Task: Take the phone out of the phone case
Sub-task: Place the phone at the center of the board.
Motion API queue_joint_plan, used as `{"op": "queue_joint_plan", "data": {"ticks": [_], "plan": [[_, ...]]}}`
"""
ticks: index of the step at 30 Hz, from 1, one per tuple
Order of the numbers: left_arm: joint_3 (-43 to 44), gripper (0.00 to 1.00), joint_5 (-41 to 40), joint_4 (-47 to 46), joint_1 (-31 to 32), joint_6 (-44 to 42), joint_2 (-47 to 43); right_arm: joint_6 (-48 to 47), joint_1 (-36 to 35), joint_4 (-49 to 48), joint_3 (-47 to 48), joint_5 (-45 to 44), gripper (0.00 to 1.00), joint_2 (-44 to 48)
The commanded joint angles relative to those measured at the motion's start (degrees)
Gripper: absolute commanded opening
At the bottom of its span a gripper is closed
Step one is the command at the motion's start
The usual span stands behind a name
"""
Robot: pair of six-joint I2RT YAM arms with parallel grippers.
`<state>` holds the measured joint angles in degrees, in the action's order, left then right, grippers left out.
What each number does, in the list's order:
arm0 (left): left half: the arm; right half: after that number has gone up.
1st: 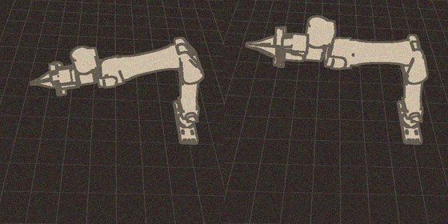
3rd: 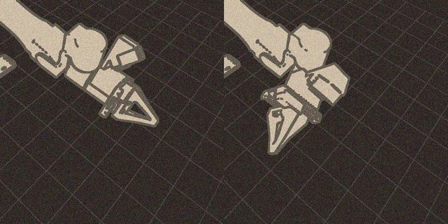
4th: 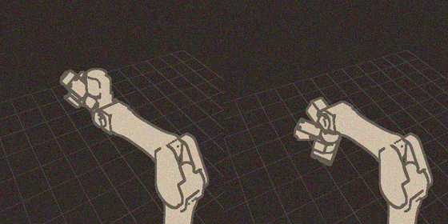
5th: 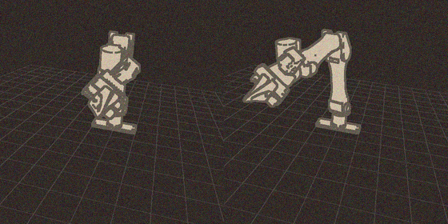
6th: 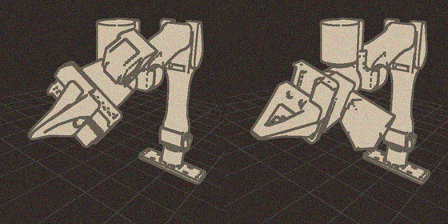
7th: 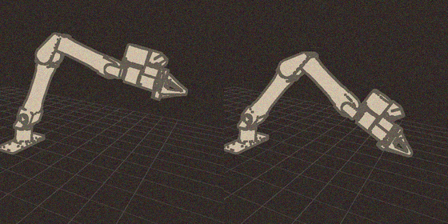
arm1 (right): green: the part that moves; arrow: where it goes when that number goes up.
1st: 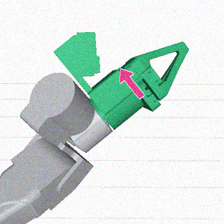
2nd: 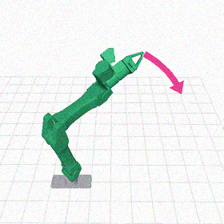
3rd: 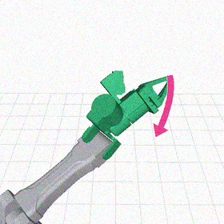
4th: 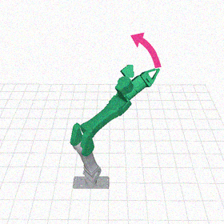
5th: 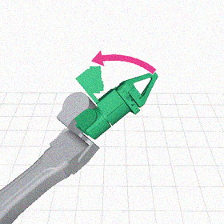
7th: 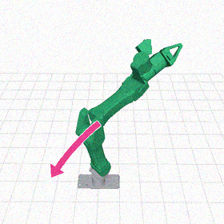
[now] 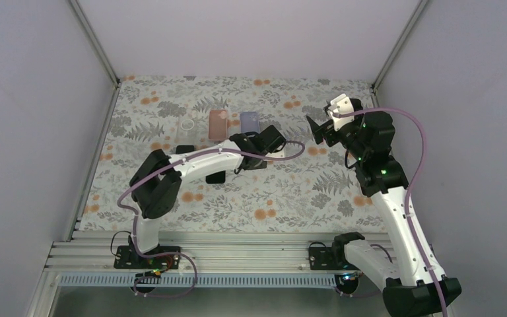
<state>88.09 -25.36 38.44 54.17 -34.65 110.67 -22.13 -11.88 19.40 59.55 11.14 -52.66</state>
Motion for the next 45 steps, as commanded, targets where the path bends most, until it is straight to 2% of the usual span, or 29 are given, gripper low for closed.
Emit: {"op": "queue_joint_plan", "data": {"ticks": [1, 16, 30, 45], "plan": [[0.8, 0.02, -2.37, 0.19, -0.02, -0.34, 2.93, 1.4, 0.57, 0.49, 1.44, 0.97, 0.99, 0.44], [-2.39, 0.02, -5.52, -6.58, -0.63, -1.97, 7.05, 1.17, 0.57, 0.61, 1.01, 0.89, 0.99, 0.24], [-6.22, 0.02, -6.77, -15.53, -3.2, -6.87, 9.2, 1.12, 0.63, 0.71, 1.7, 1.29, 0.99, -0.84], [-5.43, 0.02, -6.77, -17.09, -4.64, -8.67, 10.14, 1.12, 0.62, 0.88, 2.02, 1.66, 0.99, -1.3]]}}
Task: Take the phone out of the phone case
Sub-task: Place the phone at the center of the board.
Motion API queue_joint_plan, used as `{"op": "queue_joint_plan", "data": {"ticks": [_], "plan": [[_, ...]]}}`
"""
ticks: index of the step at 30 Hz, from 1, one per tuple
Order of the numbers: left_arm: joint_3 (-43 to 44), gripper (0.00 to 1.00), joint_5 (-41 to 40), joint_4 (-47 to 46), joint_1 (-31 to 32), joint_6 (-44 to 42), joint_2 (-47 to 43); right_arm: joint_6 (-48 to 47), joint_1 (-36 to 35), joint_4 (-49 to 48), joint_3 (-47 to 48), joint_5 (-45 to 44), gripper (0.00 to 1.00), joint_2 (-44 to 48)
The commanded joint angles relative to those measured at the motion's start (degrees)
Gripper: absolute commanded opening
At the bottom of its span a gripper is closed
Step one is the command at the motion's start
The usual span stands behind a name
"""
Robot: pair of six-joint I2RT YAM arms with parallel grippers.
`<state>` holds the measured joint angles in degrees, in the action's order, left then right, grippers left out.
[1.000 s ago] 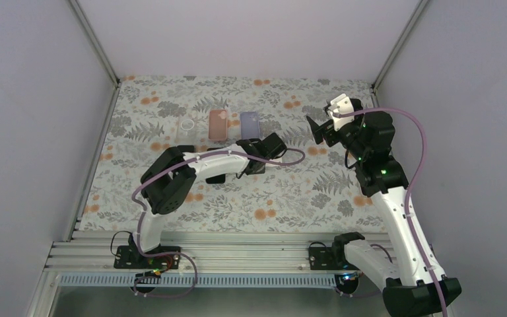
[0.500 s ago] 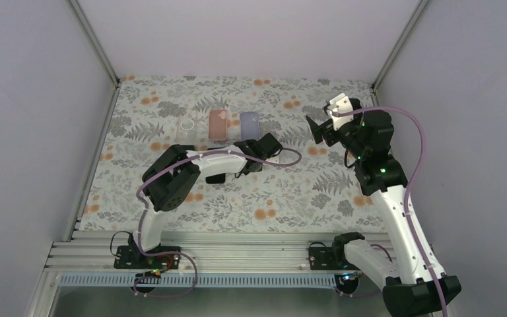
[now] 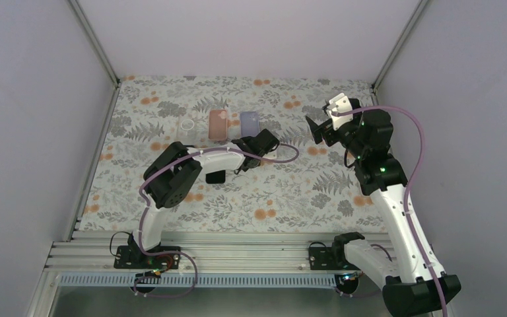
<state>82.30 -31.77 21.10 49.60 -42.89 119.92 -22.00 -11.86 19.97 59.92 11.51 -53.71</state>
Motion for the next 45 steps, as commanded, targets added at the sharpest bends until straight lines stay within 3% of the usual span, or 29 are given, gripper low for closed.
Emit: {"op": "queue_joint_plan", "data": {"ticks": [1, 9, 17, 21, 24, 29, 33, 39, 45], "plan": [[0.94, 0.02, -0.71, 1.04, 0.15, -0.13, 0.38, 0.99, 0.61, 0.31, 1.69, 1.27, 0.99, -0.25], [14.19, 0.02, 4.57, 18.03, 2.96, 7.74, -6.51, 1.16, 0.56, 0.18, 1.85, 1.67, 0.99, -0.27], [20.55, 0.02, 12.96, 23.55, 2.36, 15.65, -10.8, 1.42, 0.54, 0.42, 2.23, 1.65, 0.99, 0.02], [22.18, 0.02, 22.62, 23.86, -0.37, 23.38, -13.13, 1.43, 0.57, 0.58, 2.31, 1.52, 0.99, 0.32], [20.69, 0.02, 34.65, 22.63, -4.74, 31.84, -15.09, 1.43, 0.6, 0.68, 2.31, 1.32, 0.99, 0.44], [8.96, 0.02, 53.47, 15.24, -11.98, 42.21, -19.93, 1.34, 0.67, 0.64, 2.08, 1.19, 0.99, 0.54], [-5.5, 0.03, 65.78, 2.33, -14.96, 51.66, -25.92, 1.36, 0.78, 0.39, 1.62, 1.26, 0.99, 0.38], [-24.12, 0.02, 76.68, -20.83, -19.1, 70.6, -29.73, 1.26, 1.05, 0.53, 1.25, 1.53, 0.99, 0.3], [-28.23, 0.02, 81.64, -30.77, -20.6, 79.88, -25.58, 1.34, 1.27, 0.72, 1.72, 1.96, 0.99, -0.35]]}}
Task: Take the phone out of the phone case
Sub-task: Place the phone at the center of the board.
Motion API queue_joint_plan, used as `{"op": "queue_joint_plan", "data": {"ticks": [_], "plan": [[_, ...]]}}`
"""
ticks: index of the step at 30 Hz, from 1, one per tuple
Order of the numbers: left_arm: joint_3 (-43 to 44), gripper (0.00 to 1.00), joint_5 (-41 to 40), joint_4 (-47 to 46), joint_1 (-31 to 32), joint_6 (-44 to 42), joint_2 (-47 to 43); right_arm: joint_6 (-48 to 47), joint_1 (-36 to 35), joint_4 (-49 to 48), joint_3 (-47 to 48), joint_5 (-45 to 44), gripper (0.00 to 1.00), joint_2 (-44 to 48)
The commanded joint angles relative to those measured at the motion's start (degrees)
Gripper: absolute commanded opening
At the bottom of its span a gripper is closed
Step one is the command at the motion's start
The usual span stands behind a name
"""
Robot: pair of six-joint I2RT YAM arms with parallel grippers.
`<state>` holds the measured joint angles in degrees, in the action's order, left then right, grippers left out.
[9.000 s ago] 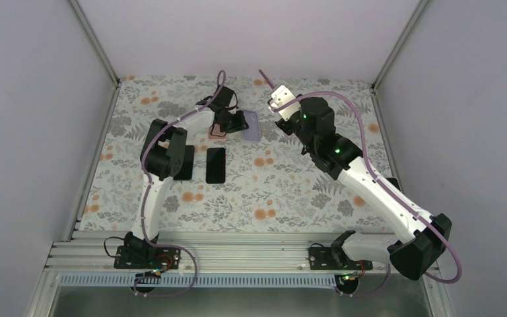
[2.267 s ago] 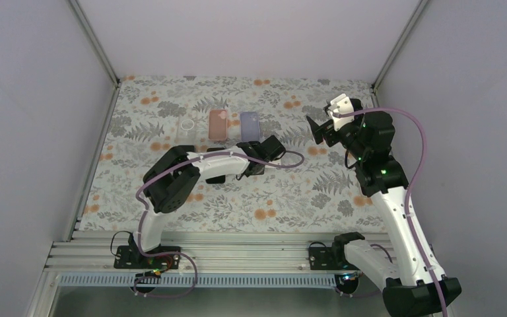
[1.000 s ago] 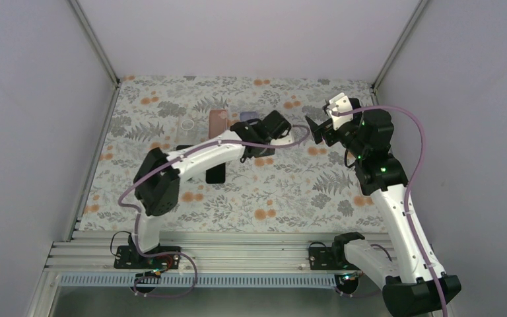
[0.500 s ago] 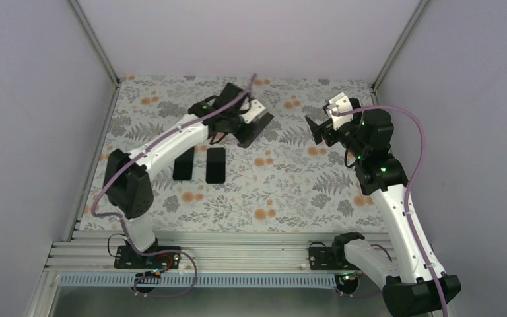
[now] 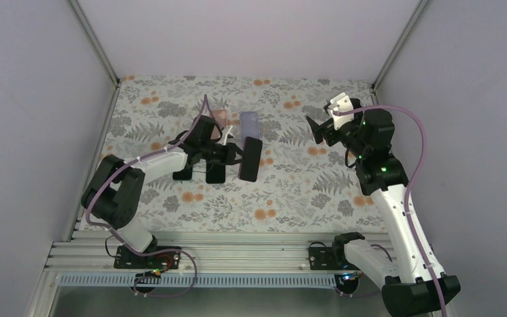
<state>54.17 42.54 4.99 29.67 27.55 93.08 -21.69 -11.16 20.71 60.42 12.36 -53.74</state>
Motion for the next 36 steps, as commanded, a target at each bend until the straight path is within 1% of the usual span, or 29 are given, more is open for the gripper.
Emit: {"op": "queue_joint_plan", "data": {"ticks": [1, 13, 19, 27, 33, 36], "plan": [[-0.41, 0.02, 7.33, -15.47, -0.62, 10.25, 1.86, 1.04, 0.67, 0.03, 1.24, 1.17, 0.99, -0.4], [-4.09, 0.02, 7.42, -22.23, -2.65, 20.15, 9.17, 1.04, 0.95, 0.29, 1.28, 1.39, 0.99, -0.93], [-4.2, 0.02, 7.81, -24.18, -2.95, 22.9, 12.99, 0.86, 0.96, 0.3, 1.27, 1.36, 0.99, -1.24], [-1.96, 0.02, 6.62, -21.98, -3.61, 22.67, 16.68, 0.95, 0.96, 0.38, 1.2, 1.7, 0.99, -1.55], [1.39, 0.03, 4.36, -16.0, -4.1, 21.25, 19.06, 1.03, 0.95, 0.42, 1.37, 1.96, 0.99, -1.89], [3.2, 0.07, 2.28, -11.6, -4.09, 20.61, 20.08, 1.04, 0.91, 0.38, 1.36, 1.97, 0.99, -2.03]]}}
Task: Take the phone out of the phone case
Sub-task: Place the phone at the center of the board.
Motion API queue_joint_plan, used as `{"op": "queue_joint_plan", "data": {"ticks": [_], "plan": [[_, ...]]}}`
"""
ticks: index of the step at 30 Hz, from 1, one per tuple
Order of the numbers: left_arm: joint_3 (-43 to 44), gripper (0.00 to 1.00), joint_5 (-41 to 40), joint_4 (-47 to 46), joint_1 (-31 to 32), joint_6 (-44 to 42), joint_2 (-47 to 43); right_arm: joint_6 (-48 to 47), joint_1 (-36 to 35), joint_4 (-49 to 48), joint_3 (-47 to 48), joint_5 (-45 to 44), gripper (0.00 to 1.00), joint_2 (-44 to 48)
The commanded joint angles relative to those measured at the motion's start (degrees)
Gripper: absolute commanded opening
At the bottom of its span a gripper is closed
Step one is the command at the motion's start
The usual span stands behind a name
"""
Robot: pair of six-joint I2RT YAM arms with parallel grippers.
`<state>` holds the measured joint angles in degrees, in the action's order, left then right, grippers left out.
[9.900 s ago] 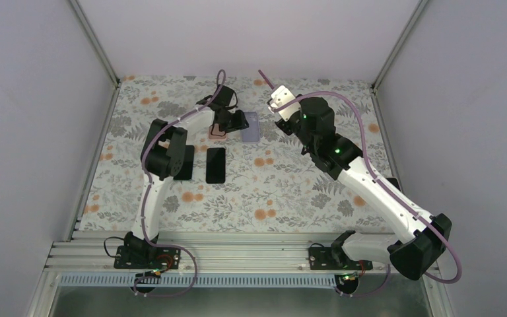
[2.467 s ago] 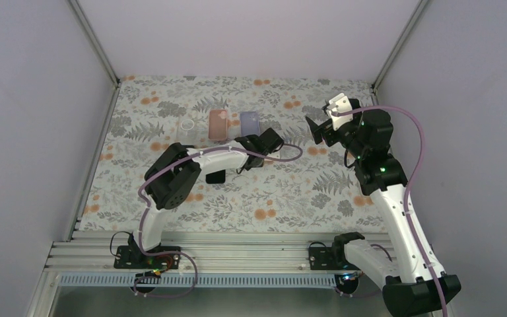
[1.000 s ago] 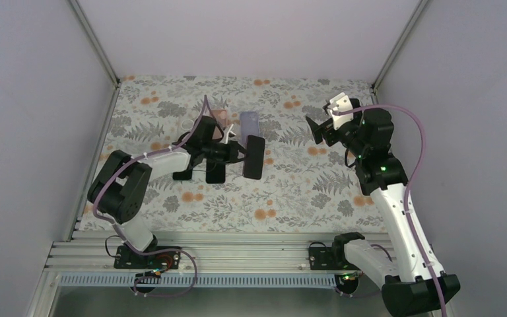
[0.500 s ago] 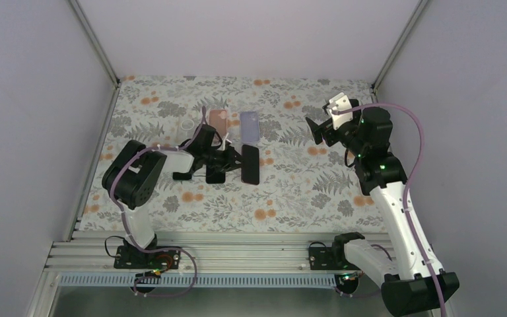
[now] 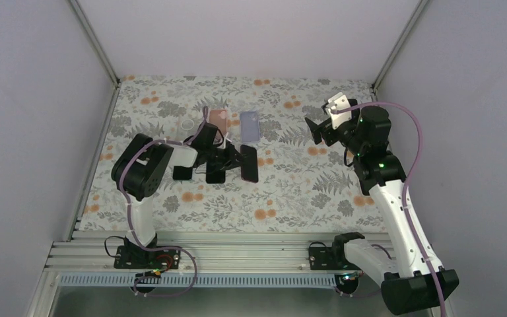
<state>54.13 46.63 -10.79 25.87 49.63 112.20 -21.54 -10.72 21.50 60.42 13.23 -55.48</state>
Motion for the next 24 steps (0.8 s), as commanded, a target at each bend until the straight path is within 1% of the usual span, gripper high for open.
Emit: {"op": "queue_joint_plan", "data": {"ticks": [1, 8, 11, 12, 14, 18, 20, 24], "plan": [[3.68, 0.07, -2.35, 5.08, -0.23, -1.9, 1.15, 0.89, 0.52, -0.4, 1.36, 1.09, 0.99, -0.29], [6.11, 0.14, -7.62, 11.68, 0.01, -2.61, 1.72, 0.89, 0.5, -0.31, 1.58, 1.24, 0.99, -0.54], [5.82, 0.17, -8.41, 12.23, 0.27, -2.87, 1.42, 0.89, 0.53, -0.32, 1.78, 1.24, 0.99, -0.59], [5.65, 0.21, -8.75, 12.34, 0.38, -2.87, 1.22, 0.93, 0.53, -0.32, 1.8, 1.24, 0.99, -0.6], [5.33, 0.33, -8.92, 12.2, 0.67, -2.78, 0.9, 0.95, 0.48, -0.31, 1.8, 1.31, 0.99, -0.59], [5.29, 0.38, -9.18, 12.36, 1.23, -3.15, 0.03, 0.89, 0.52, -0.25, 1.65, 1.21, 0.99, -0.42], [5.29, 0.46, -9.39, 12.46, 1.74, -3.62, -0.69, 0.89, 0.47, -0.38, 1.65, 1.15, 0.99, -0.38], [5.18, 0.55, -11.04, 13.53, 2.34, -4.84, -2.59, 0.89, 0.48, -0.16, 1.54, 1.23, 0.99, -0.11]]}}
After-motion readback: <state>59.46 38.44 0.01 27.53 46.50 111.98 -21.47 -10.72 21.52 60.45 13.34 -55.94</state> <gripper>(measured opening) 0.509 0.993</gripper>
